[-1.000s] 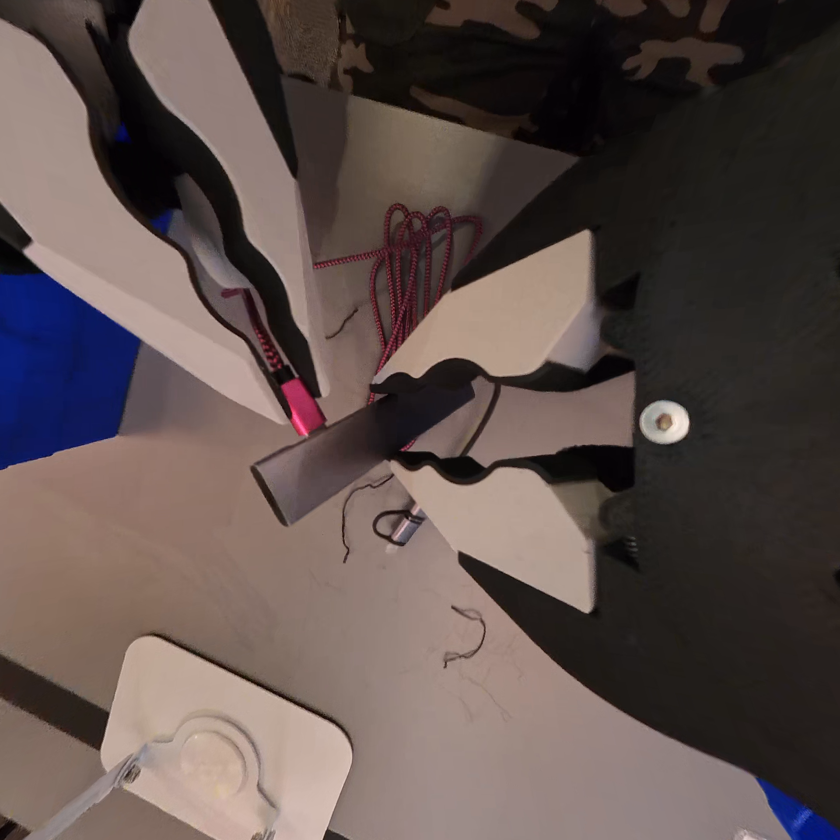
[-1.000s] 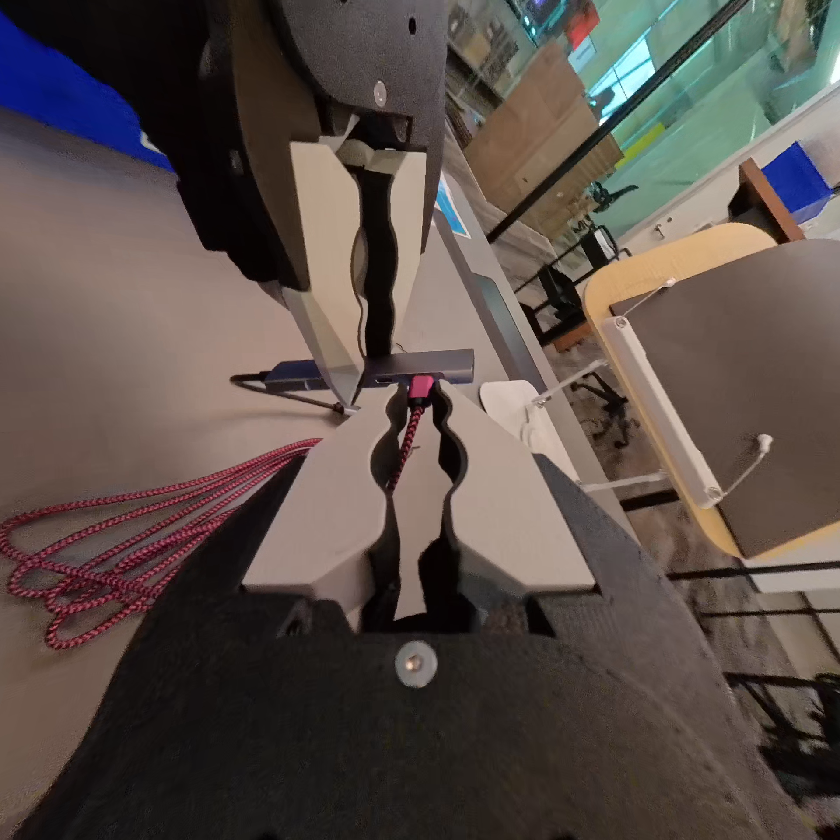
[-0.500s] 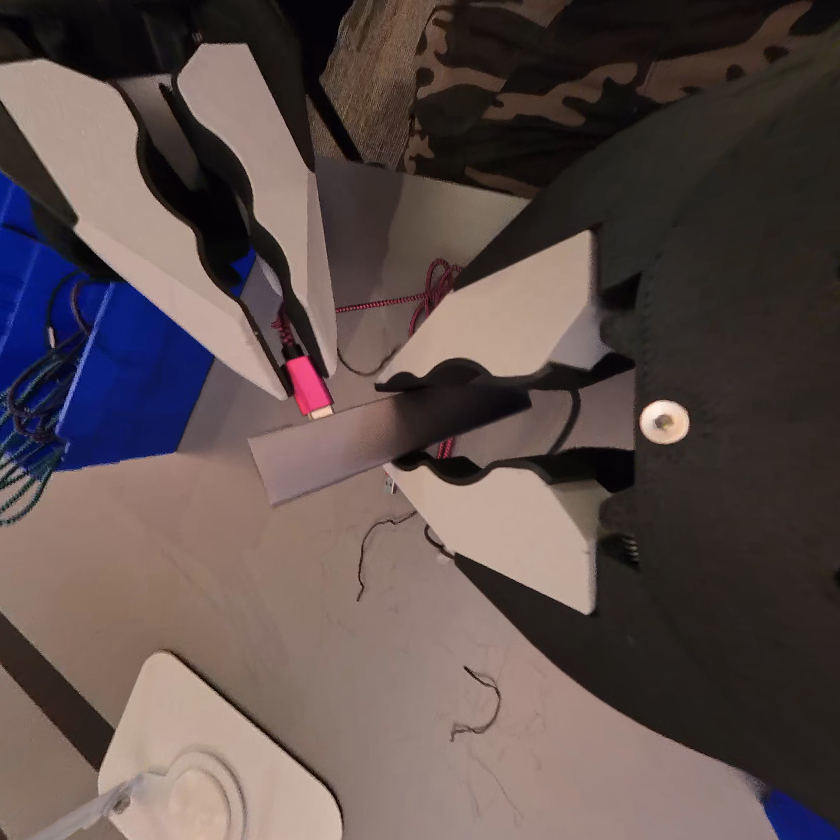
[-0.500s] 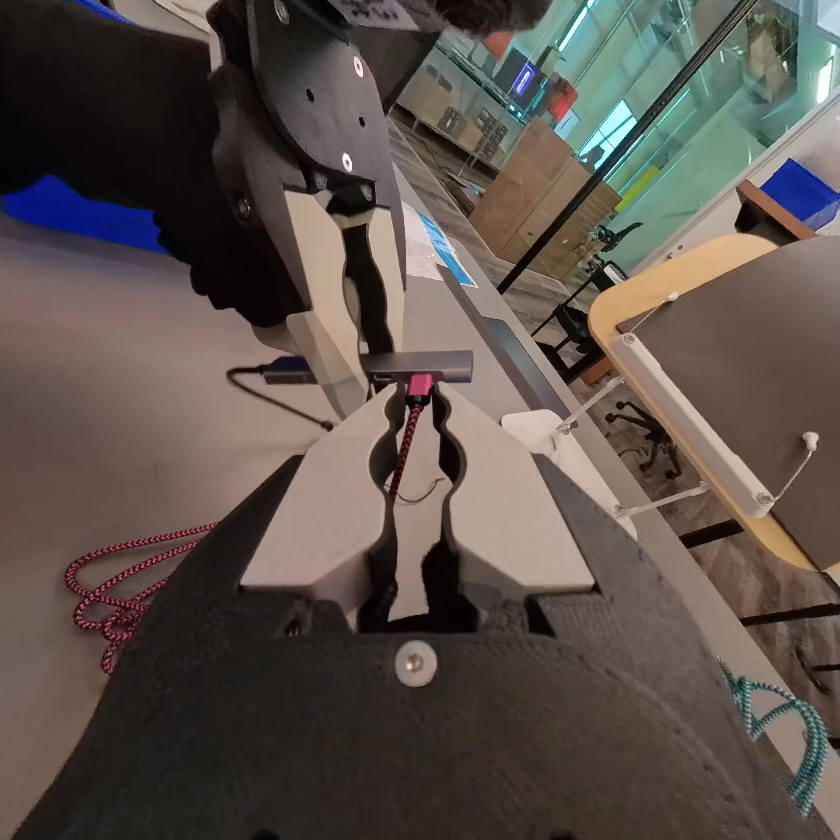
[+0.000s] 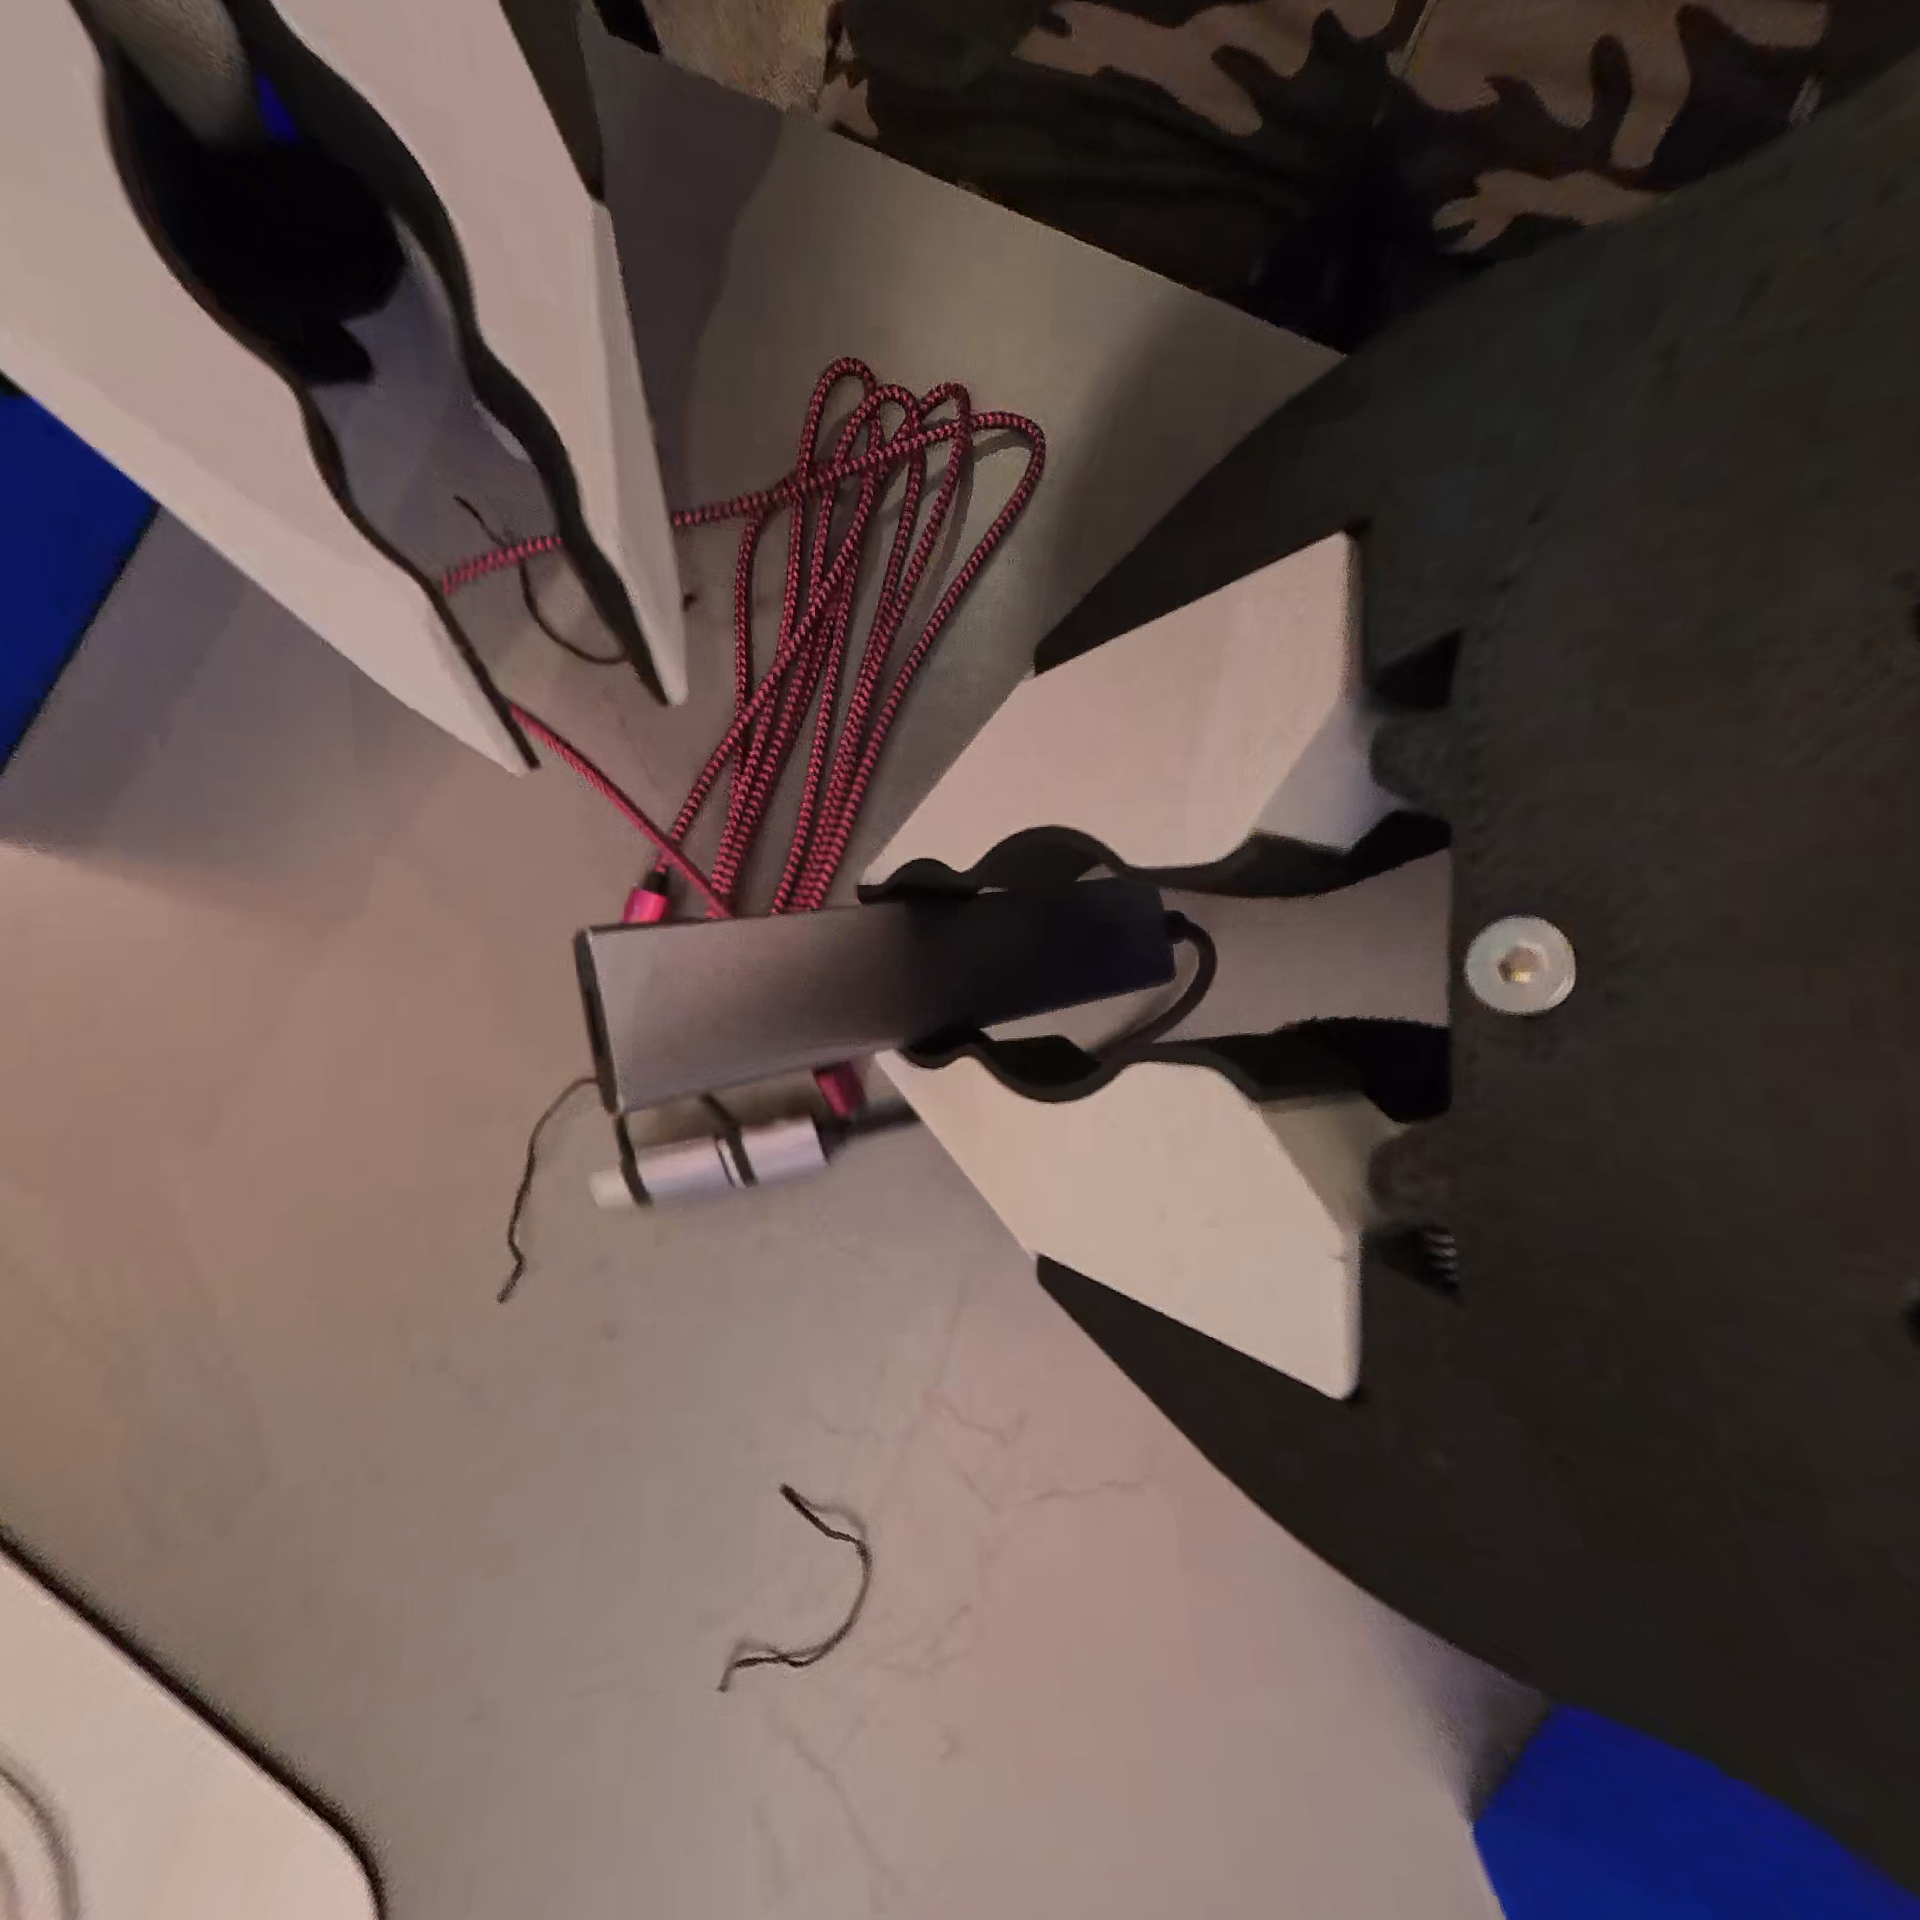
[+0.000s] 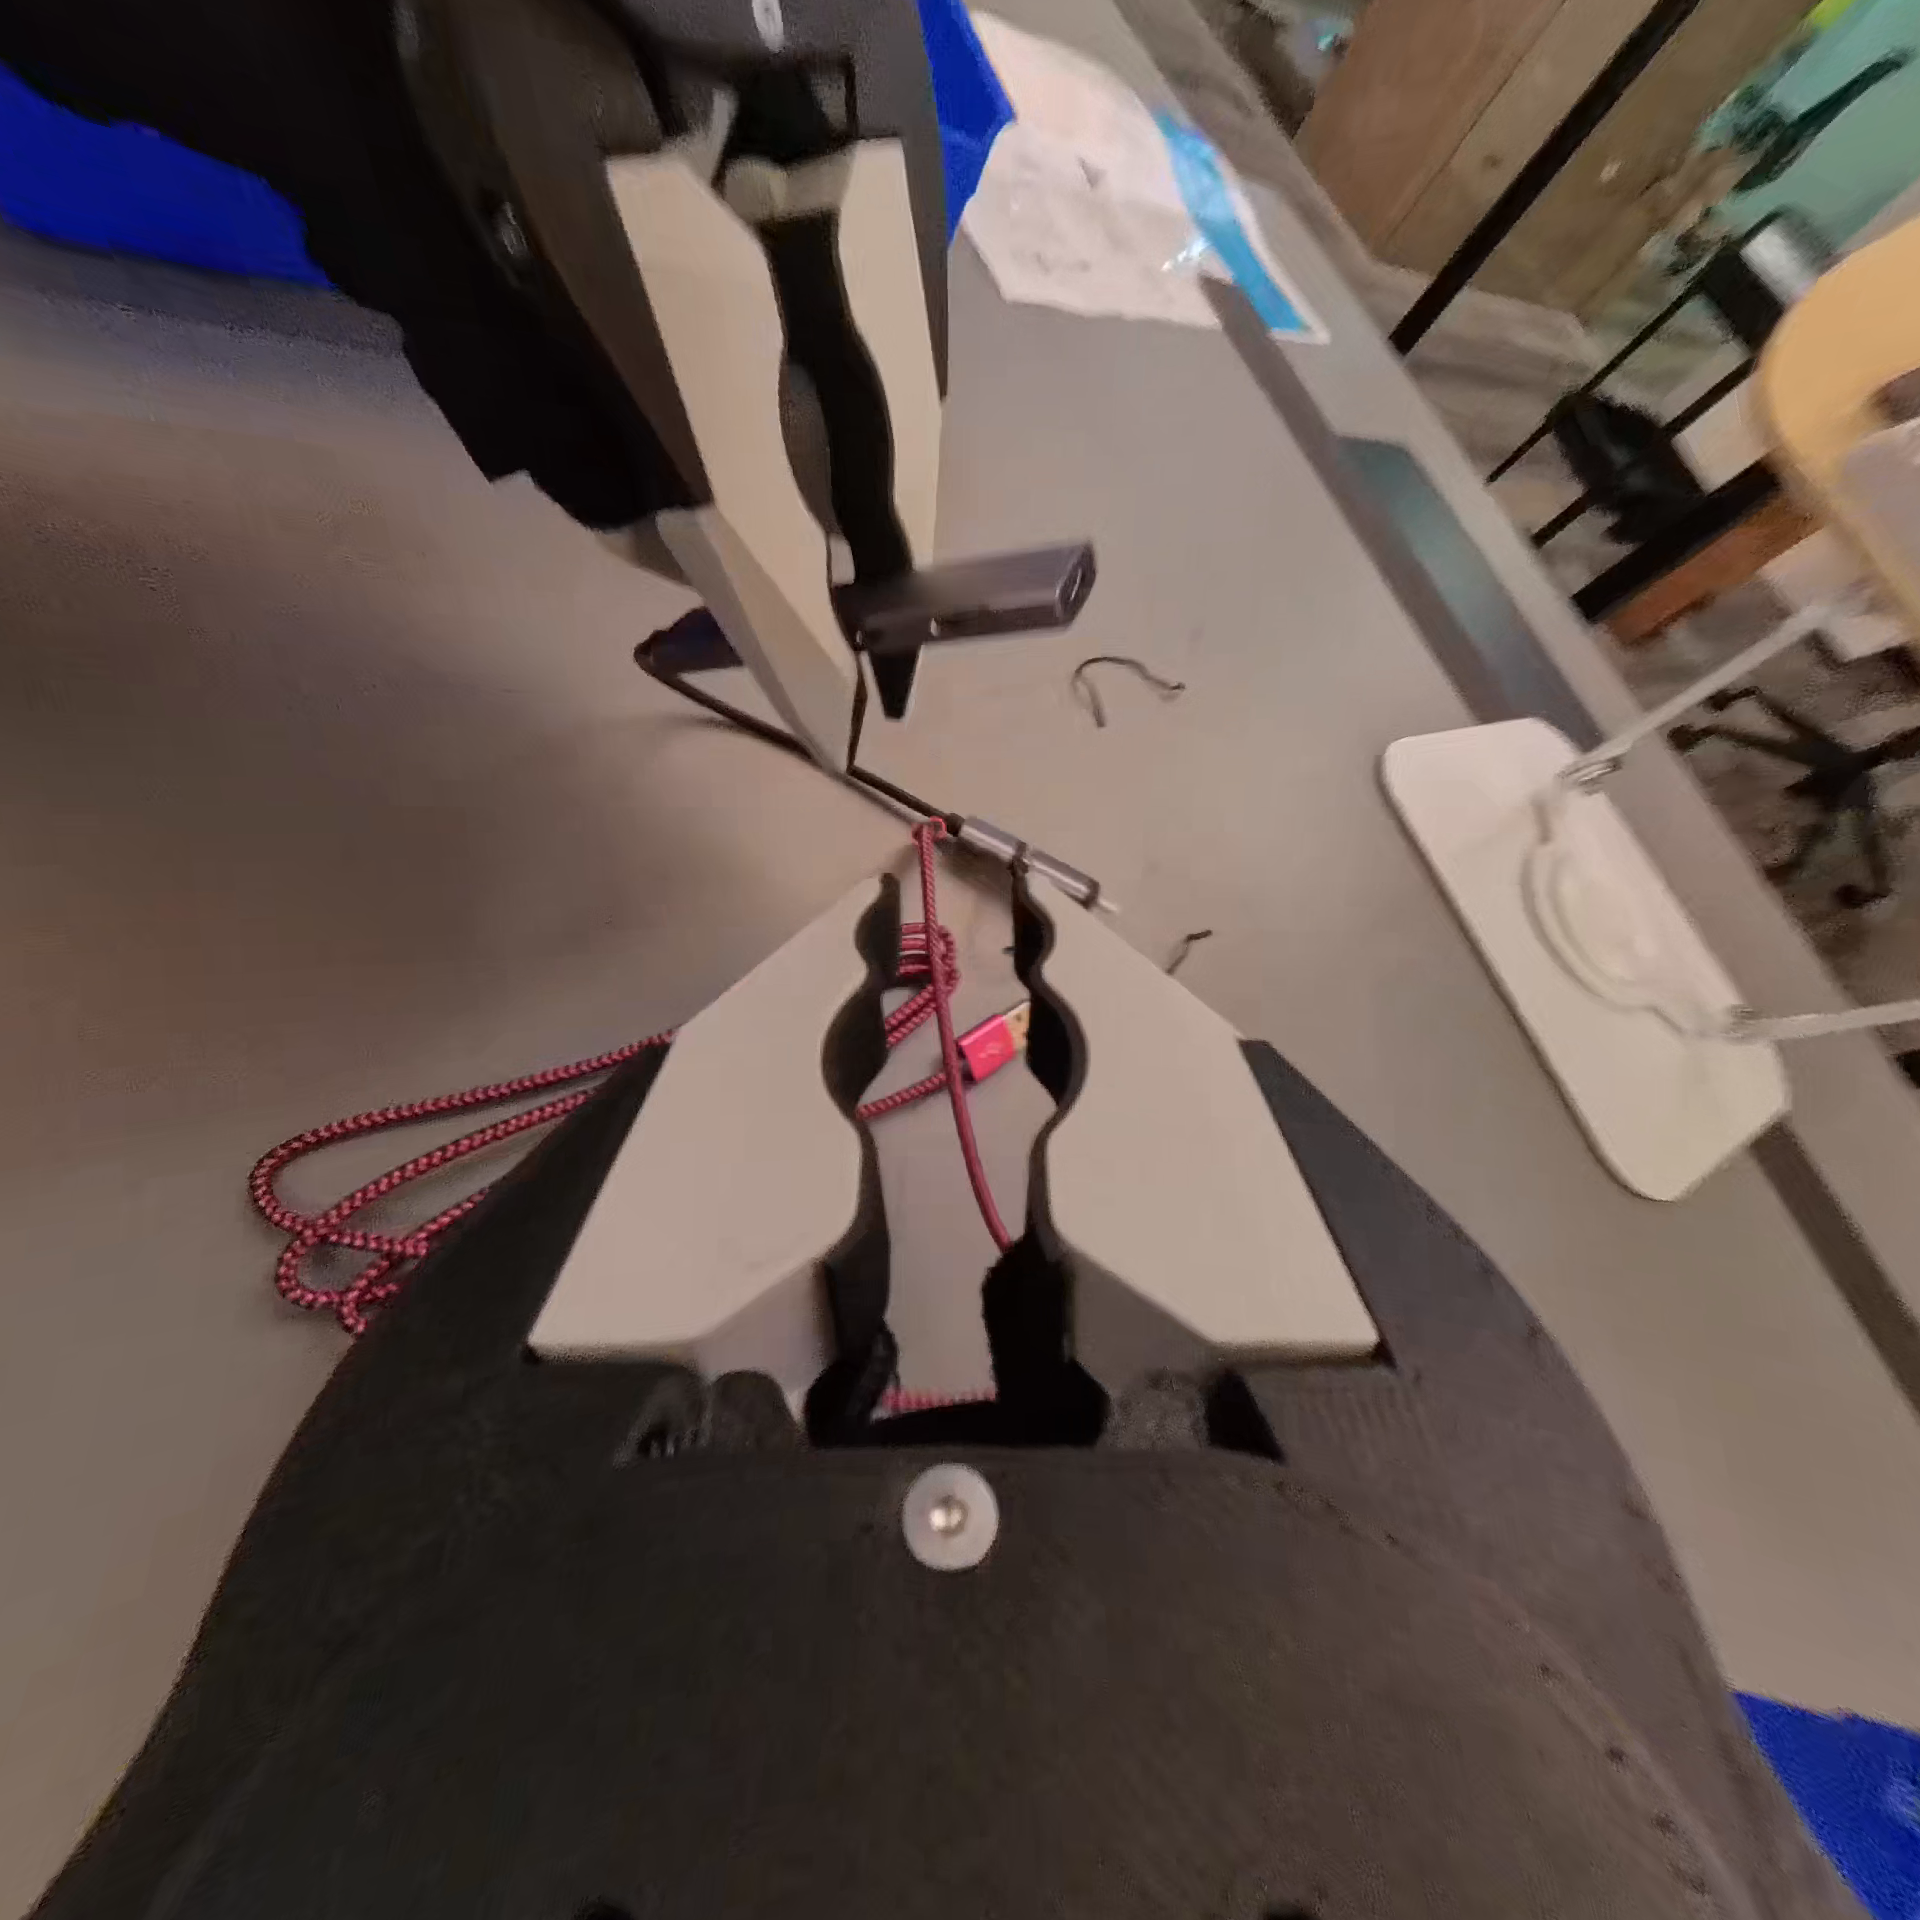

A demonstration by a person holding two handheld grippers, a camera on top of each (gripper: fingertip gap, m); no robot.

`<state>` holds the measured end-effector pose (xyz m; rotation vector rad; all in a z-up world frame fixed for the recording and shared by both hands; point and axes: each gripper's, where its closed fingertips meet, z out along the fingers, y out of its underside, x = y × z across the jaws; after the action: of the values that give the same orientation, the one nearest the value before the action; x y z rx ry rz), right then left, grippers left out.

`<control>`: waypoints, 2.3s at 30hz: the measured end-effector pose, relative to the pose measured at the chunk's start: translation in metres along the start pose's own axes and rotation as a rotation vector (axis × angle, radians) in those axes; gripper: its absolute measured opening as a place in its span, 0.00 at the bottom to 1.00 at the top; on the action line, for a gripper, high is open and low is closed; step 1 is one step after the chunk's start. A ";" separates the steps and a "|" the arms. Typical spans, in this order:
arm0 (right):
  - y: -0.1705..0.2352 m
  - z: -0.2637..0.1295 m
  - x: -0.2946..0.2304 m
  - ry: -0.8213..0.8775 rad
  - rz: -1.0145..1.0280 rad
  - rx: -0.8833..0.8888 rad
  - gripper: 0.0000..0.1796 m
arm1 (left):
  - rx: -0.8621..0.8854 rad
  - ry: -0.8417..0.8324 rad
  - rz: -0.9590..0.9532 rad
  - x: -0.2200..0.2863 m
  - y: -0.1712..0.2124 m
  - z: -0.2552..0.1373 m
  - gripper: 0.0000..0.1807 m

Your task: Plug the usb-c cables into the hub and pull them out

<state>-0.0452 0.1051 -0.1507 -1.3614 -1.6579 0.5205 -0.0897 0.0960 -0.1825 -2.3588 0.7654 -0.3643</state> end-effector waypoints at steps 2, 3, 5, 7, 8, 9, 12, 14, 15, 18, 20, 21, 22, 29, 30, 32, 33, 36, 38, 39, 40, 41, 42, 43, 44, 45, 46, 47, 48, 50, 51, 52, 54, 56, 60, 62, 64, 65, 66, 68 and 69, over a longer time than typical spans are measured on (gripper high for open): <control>0.003 0.014 -0.003 -0.035 0.035 -0.019 0.14 | 0.017 -0.006 -0.052 -0.009 0.004 -0.007 0.11; 0.002 0.020 -0.003 -0.040 0.031 -0.031 0.16 | 0.021 -0.012 -0.075 -0.014 0.006 -0.010 0.11; 0.000 0.038 -0.012 -0.093 -0.002 -0.072 0.19 | 0.048 -0.041 -0.116 -0.023 0.007 -0.017 0.11; 0.008 0.056 -0.014 -0.107 -0.050 -0.150 0.20 | 0.062 -0.036 -0.151 -0.027 0.010 -0.020 0.11; 0.015 0.062 -0.016 -0.129 -0.057 -0.189 0.19 | 0.064 -0.033 -0.169 -0.029 0.012 -0.020 0.11; 0.022 0.068 -0.016 -0.140 -0.049 -0.228 0.19 | 0.061 -0.028 -0.182 -0.030 0.014 -0.019 0.11; 0.024 0.078 -0.018 -0.144 -0.081 -0.224 0.15 | 0.070 -0.023 -0.187 -0.030 0.014 -0.017 0.12; 0.029 0.083 -0.018 -0.137 -0.122 -0.260 0.14 | 0.070 -0.012 -0.188 -0.030 0.013 -0.014 0.11; 0.030 0.085 -0.016 -0.128 -0.146 -0.268 0.13 | 0.074 -0.007 -0.188 -0.031 0.012 -0.013 0.11; 0.034 0.088 -0.010 -0.137 -0.190 -0.319 0.13 | 0.072 0.008 -0.199 -0.033 0.011 -0.009 0.11; 0.030 0.089 -0.008 -0.152 -0.239 -0.314 0.12 | 0.077 0.018 -0.201 -0.033 0.010 -0.008 0.11; 0.028 0.090 -0.007 -0.164 -0.260 -0.310 0.11 | 0.077 0.021 -0.205 -0.034 0.010 -0.007 0.11; 0.028 0.092 -0.008 -0.180 -0.280 -0.313 0.10 | 0.082 0.022 -0.207 -0.035 0.010 -0.007 0.11; 0.032 0.100 -0.008 -0.225 -0.332 -0.314 0.09 | 0.102 0.045 -0.230 -0.040 0.010 -0.005 0.12; 0.033 0.100 -0.007 -0.220 -0.331 -0.316 0.08 | 0.103 0.044 -0.231 -0.041 0.010 -0.005 0.12; 0.036 0.101 -0.004 -0.205 -0.330 -0.326 0.07 | 0.107 0.052 -0.233 -0.042 0.009 -0.004 0.12; 0.037 0.101 -0.002 -0.198 -0.322 -0.324 0.07 | 0.107 0.052 -0.234 -0.043 0.010 -0.003 0.12; 0.035 0.097 0.004 -0.188 -0.265 -0.301 0.12 | 0.118 0.039 -0.244 -0.047 0.008 -0.003 0.12; 0.029 0.090 0.010 -0.168 -0.218 -0.273 0.15 | 0.136 0.036 -0.259 -0.051 0.006 -0.003 0.11; 0.026 0.088 0.016 -0.147 -0.200 -0.265 0.16 | 0.145 0.028 -0.274 -0.055 0.005 -0.003 0.12; 0.027 0.084 0.021 -0.127 -0.187 -0.268 0.17 | 0.150 0.012 -0.289 -0.060 0.004 -0.002 0.11; 0.028 0.082 0.024 -0.119 -0.178 -0.273 0.17 | 0.153 0.000 -0.301 -0.065 0.003 -0.001 0.12; 0.030 0.080 0.026 -0.119 -0.168 -0.278 0.17 | 0.164 -0.019 -0.324 -0.071 0.002 -0.001 0.11; 0.033 0.080 0.026 -0.124 -0.163 -0.282 0.17 | 0.176 -0.048 -0.348 -0.079 0.000 -0.001 0.11; 0.037 0.081 0.025 -0.131 -0.164 -0.293 0.18 | 0.176 -0.083 -0.361 -0.086 0.000 -0.001 0.11; 0.039 0.081 0.023 -0.141 -0.169 -0.300 0.17 | 0.177 -0.129 -0.373 -0.094 0.000 -0.002 0.11; 0.041 0.081 0.021 -0.145 -0.177 -0.311 0.17 | 0.196 -0.187 -0.380 -0.104 -0.001 -0.005 0.11; 0.042 0.081 0.019 -0.146 -0.186 -0.317 0.17 | 0.215 -0.216 -0.390 -0.110 -0.003 -0.009 0.10; 0.041 0.081 0.017 -0.148 -0.189 -0.316 0.17 | 0.239 -0.223 -0.404 -0.113 -0.007 -0.013 0.10; 0.037 0.081 0.014 -0.148 -0.195 -0.302 0.17 | 0.287 -0.212 -0.424 -0.118 -0.013 -0.016 0.10; 0.036 0.083 0.014 -0.149 -0.196 -0.298 0.17 | 0.280 -0.206 -0.426 -0.119 -0.013 -0.014 0.10; 0.037 0.084 0.013 -0.153 -0.198 -0.300 0.16 | 0.282 -0.211 -0.423 -0.121 -0.013 -0.012 0.10; 0.038 0.088 0.013 -0.158 -0.210 -0.294 0.15 | 0.291 -0.199 -0.413 -0.120 -0.016 -0.006 0.10; 0.039 0.091 0.010 -0.175 -0.212 -0.290 0.14 | 0.301 -0.191 -0.383 -0.118 -0.018 0.001 0.10; 0.041 0.097 0.007 -0.186 -0.251 -0.293 0.12 | 0.298 -0.166 -0.356 -0.112 -0.019 0.017 0.10; 0.042 0.098 0.009 -0.176 -0.264 -0.293 0.12 | 0.304 -0.149 -0.359 -0.110 -0.018 0.023 0.10; 0.042 0.100 0.009 -0.168 -0.275 -0.288 0.11 | 0.304 -0.134 -0.364 -0.109 -0.016 0.028 0.10; 0.044 0.101 0.009 -0.166 -0.279 -0.296 0.11 | 0.301 -0.126 -0.365 -0.109 -0.016 0.029 0.10; 0.045 0.102 0.009 -0.158 -0.294 -0.303 0.10 | 0.304 -0.118 -0.364 -0.109 -0.016 0.030 0.10; 0.042 0.104 0.008 -0.142 -0.315 -0.284 0.08 | 0.311 -0.116 -0.364 -0.110 -0.017 0.030 0.10; 0.041 0.106 0.008 -0.134 -0.320 -0.279 0.07 | 0.314 -0.111 -0.365 -0.110 -0.017 0.030 0.10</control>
<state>-0.1110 0.1478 -0.2333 -1.2389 -2.0719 0.2015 -0.1568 0.1871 -0.2017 -2.1884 0.2026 -0.4640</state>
